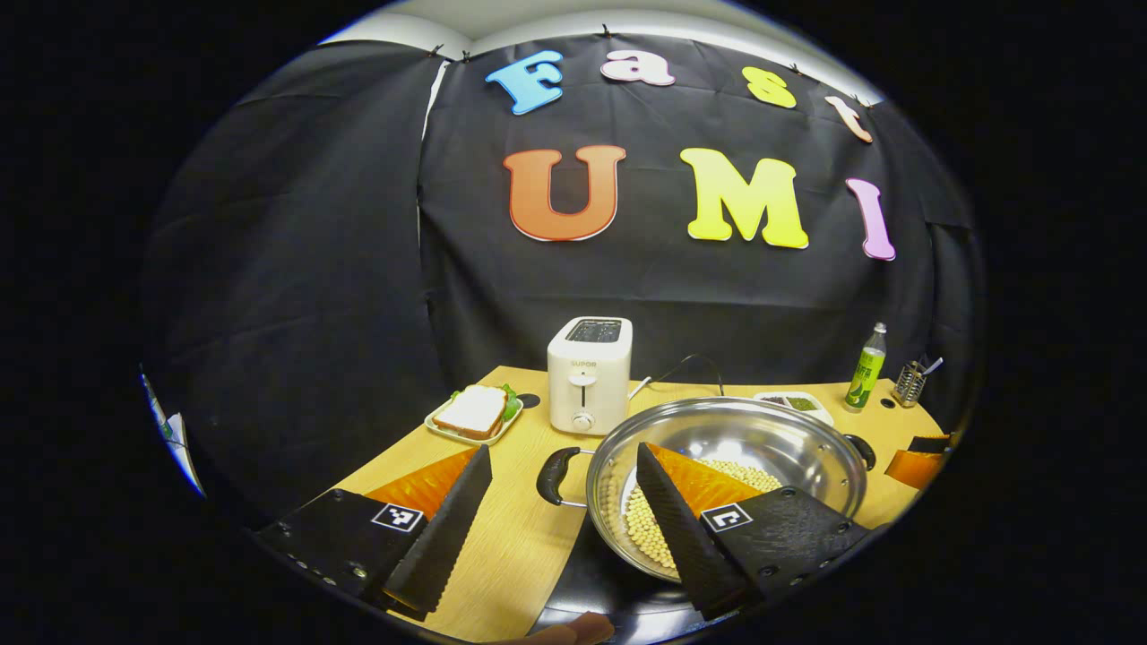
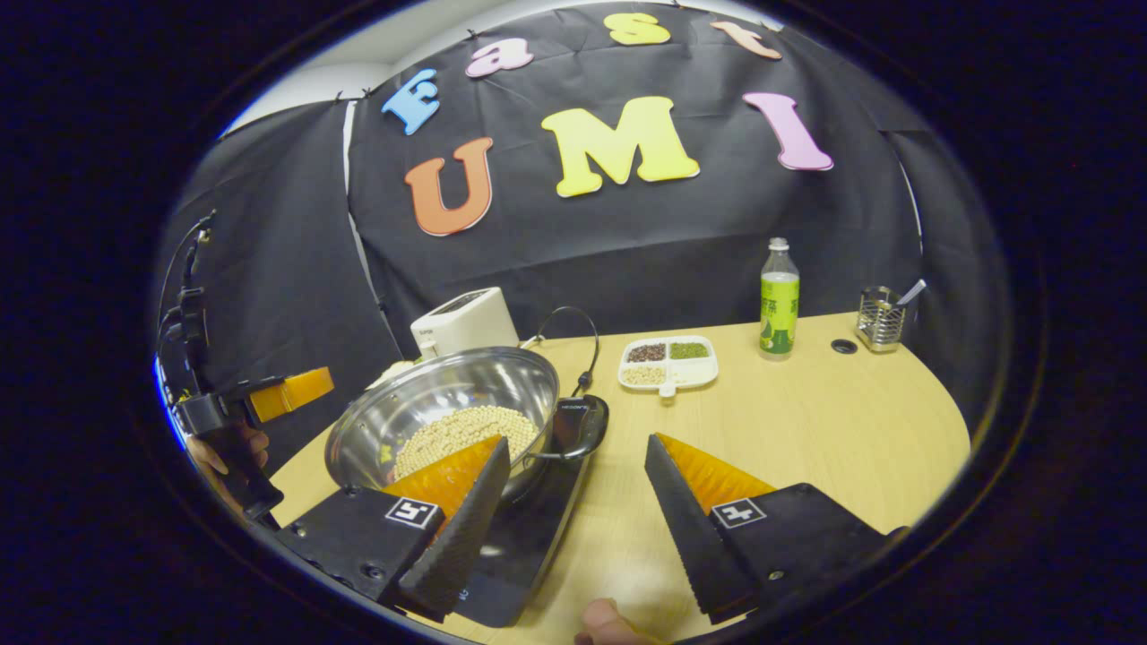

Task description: First push the handle of the pot to place it horizontally, then grasp the pot with both hands and set it on the induction cooktop.

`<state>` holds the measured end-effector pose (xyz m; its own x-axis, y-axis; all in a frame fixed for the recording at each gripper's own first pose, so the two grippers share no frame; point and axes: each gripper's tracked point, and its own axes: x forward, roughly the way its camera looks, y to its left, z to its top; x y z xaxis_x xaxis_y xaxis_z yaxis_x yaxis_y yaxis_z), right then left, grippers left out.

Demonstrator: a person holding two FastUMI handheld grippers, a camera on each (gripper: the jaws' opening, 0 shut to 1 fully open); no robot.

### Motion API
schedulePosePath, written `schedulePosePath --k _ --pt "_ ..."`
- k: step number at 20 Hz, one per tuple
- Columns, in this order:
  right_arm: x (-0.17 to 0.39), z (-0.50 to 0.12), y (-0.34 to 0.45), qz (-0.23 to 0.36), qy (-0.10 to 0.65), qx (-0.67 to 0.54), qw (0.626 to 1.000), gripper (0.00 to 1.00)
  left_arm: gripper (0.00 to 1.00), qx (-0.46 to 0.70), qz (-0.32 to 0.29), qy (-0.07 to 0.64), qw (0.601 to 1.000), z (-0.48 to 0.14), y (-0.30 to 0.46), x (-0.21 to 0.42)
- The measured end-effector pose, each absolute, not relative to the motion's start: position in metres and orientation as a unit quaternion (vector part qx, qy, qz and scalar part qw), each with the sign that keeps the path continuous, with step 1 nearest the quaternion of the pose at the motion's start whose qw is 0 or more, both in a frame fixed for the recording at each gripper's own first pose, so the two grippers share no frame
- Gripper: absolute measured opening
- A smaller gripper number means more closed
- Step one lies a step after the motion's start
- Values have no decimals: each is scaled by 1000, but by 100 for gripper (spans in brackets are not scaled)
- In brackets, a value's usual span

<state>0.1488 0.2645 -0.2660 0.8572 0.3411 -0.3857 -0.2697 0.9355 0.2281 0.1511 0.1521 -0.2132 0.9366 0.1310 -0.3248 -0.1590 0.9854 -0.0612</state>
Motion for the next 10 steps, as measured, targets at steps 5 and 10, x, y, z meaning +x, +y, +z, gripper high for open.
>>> schedulePosePath --k 5,10 --pt "112 -247 223 127 160 106 973 98 96 -41 47 123 990 -185 112 104" --pt "79 -212 165 93 130 97 982 99 96 -9 25 95 995 -153 70 63"
